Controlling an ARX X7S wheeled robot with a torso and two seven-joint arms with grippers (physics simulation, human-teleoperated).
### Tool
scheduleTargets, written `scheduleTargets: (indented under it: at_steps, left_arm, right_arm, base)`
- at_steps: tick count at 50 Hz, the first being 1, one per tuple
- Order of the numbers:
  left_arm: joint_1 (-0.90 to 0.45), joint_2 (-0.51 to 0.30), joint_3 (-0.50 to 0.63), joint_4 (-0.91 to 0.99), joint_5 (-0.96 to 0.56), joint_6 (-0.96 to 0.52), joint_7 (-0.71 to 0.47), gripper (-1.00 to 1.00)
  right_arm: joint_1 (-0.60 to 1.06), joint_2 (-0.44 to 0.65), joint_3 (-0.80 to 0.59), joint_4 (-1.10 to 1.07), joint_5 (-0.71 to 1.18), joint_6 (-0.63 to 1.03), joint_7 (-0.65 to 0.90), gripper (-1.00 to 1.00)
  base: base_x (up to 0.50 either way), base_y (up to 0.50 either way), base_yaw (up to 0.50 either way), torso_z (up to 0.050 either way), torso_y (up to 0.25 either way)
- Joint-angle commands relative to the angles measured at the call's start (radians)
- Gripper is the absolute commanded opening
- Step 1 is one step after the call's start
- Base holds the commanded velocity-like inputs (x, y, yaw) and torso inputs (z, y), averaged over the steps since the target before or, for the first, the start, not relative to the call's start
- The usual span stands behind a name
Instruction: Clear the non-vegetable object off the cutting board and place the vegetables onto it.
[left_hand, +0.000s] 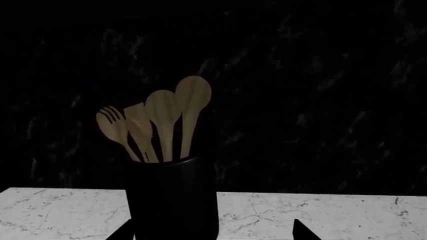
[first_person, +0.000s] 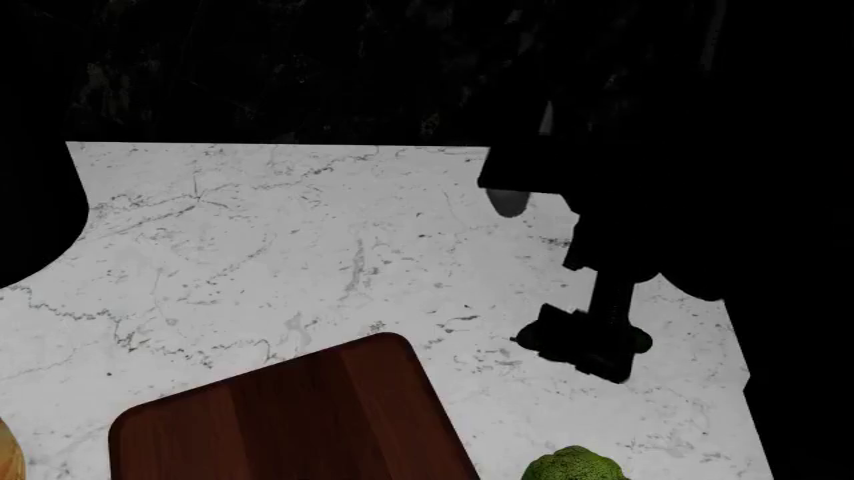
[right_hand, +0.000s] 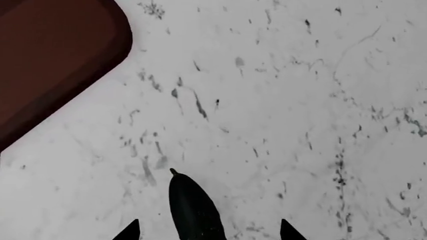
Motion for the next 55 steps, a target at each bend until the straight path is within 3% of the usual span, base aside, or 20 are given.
scheduleTargets:
  at_steps: [1,35,36,55]
  left_arm:
    - [-0.044,0.027,0.041,-0.003,0.032,0.013,0.014,1.00]
    - [-0.091,0.036,0.105,-0.002,0.048,0.037,0.029,1.00]
    - [-0.094,0.037,0.106,-0.001,0.046,0.038,0.026,1.00]
    - [-0.157,-0.030,0.083,0.033,-0.015,0.064,0.049,1.00]
  right_arm:
    - [-0.039,-0.040,0.025,0.067,-0.022,-0.033,-0.032,1.00]
    - [-0.103,0.025,0.009,-0.025,-0.011,0.054,0.011,1.00]
    - [-0.105,0.020,0.013,-0.013,-0.011,0.051,0.017,-1.00]
    - [0.033,0.137,0.044,-0.378,0.054,0.248,0.083,-1.00]
  base:
    - [0.00,0.00,0.00,0.000,0.000]
    - [0.00,0.00,0.00,-0.001,0.000]
    - [0.00,0.00,0.00,0.000,0.000]
    - [0.00,0.00,0.00,-0.001,0.000]
